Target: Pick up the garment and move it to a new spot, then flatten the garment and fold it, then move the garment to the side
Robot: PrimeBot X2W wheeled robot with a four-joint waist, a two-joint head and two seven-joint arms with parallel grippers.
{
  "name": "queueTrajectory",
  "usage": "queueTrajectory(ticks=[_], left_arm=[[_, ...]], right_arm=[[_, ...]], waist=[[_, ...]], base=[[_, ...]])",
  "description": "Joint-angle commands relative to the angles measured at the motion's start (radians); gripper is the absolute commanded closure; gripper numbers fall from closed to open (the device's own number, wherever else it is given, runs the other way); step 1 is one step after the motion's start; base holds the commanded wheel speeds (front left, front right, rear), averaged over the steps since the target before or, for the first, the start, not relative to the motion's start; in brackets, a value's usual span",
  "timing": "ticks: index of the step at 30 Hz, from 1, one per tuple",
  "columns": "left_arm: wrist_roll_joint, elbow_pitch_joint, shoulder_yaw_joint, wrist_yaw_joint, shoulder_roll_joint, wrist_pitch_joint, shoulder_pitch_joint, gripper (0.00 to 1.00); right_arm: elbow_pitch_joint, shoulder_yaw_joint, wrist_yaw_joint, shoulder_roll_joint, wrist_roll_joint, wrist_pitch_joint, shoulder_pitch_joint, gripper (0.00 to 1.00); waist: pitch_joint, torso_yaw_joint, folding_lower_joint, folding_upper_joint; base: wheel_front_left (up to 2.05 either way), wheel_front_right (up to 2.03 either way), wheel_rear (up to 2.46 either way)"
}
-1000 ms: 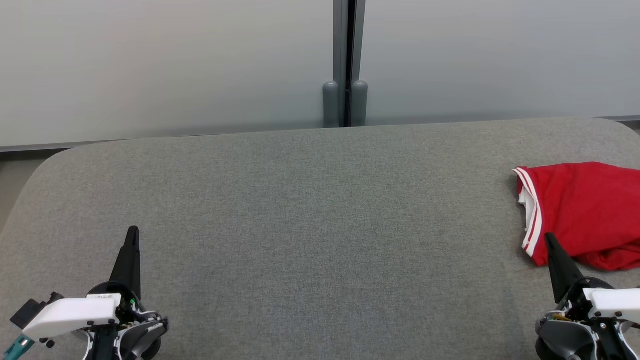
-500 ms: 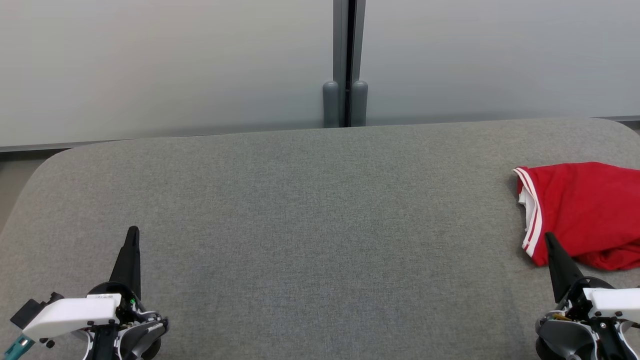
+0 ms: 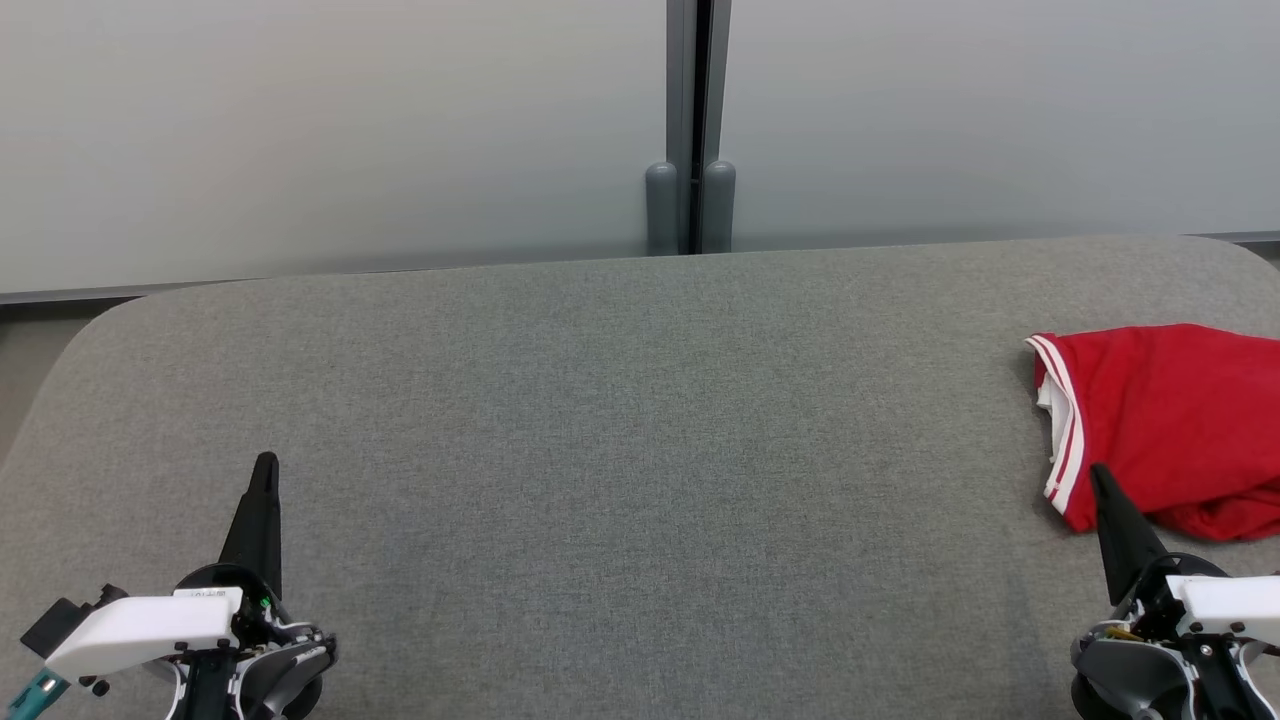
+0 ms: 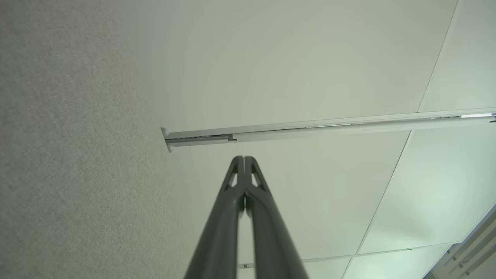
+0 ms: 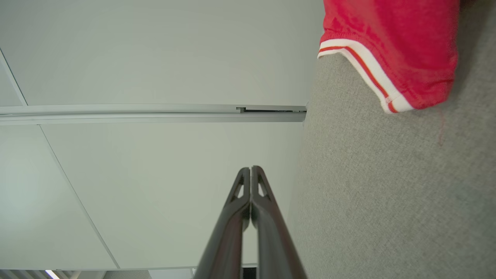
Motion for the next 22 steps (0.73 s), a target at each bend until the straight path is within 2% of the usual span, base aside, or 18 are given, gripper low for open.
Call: queueTrajectory(ticks=[1,22], left_arm=[[-0.001,-0.003,0.004,-0.004,0.006,0.003,-0.011,1.00],[-0.001,-0.003,0.004,-0.004,0.006,0.003,-0.011,1.00]], right_arm=[[0.002,-0.001,0.000,-0.009,0.002,0.004,-0.005,1.00],[0.002,-0.001,0.000,-0.009,0.002,0.004,-0.005,1.00]], waist=[[0.000,0.000,0.0000,0.0000],[0.000,0.000,0.0000,0.0000]], base=[[0.00,0.00,0.00],[0.00,0.00,0.00]])
